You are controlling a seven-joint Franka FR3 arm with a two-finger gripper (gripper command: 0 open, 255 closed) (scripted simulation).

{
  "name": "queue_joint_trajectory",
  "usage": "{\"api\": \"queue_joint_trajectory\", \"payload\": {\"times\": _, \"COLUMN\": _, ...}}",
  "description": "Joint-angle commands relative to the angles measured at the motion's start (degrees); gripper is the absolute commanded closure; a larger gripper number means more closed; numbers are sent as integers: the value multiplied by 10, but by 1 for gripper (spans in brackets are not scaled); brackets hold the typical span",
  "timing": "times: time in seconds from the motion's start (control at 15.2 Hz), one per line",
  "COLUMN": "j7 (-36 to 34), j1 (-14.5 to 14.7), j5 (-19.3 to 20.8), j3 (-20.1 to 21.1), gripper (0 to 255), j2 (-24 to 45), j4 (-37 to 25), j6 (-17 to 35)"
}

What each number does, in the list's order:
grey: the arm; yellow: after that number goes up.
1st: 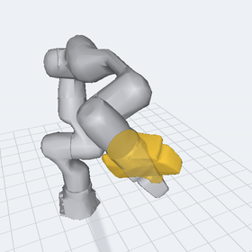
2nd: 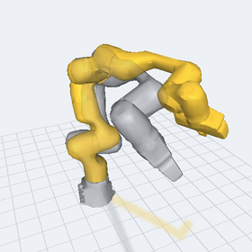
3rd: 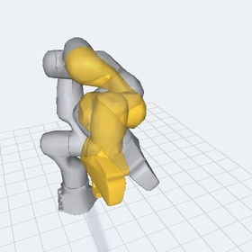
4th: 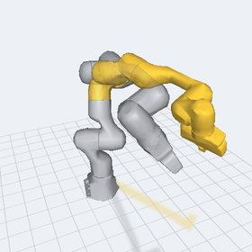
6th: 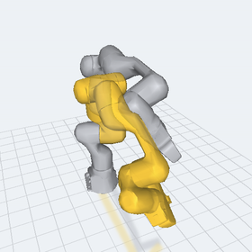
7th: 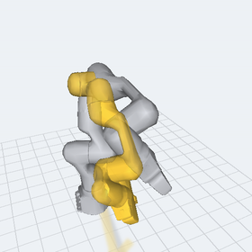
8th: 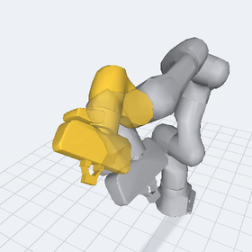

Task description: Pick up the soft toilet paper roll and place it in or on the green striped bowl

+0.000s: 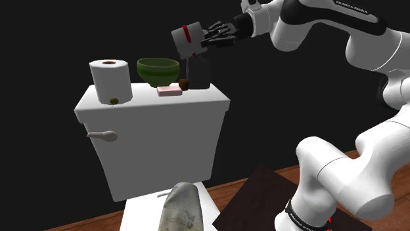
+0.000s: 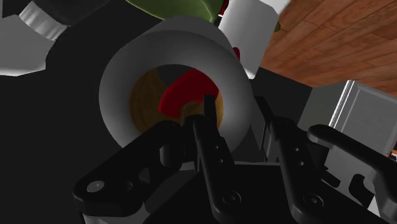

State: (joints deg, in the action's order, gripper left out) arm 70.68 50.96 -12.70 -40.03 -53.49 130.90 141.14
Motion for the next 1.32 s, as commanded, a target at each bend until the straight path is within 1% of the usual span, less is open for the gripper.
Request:
{"api": "queue_joint_trajectory", "payload": {"times": 0.0, "j7": 13, "j1": 36, "j5": -8, "j3": -26, "gripper": 255, "j2": 34, "j4": -27, "j6": 17}}
{"api": "queue_joint_trajectory", "payload": {"times": 0.26, "j7": 39, "j1": 121, "j5": -29, "j3": -92, "gripper": 255, "j2": 101, "j4": -93, "j6": 39}}
{"api": "queue_joint_trajectory", "payload": {"times": 0.4, "j7": 53, "j1": 170, "j5": -42, "j3": -133, "gripper": 255, "j2": 133, "j4": -130, "j6": 45}}
{"api": "queue_joint_trajectory", "payload": {"times": 0.53, "j7": 67, "j1": 225, "j5": -57, "j3": -180, "gripper": 255, "j2": 164, "j4": -170, "j6": 48}}
{"api": "queue_joint_trajectory", "payload": {"times": 0.59, "j7": 70, "j1": 242, "j5": -61, "j3": -195, "gripper": 255, "j2": 172, "j4": -183, "j6": 48}}
{"api": "queue_joint_trajectory", "payload": {"times": 1.25, "j7": 117, "j1": 252, "j5": -68, "j3": -220, "gripper": 255, "j2": 143, "j4": -107, "j6": 111}}
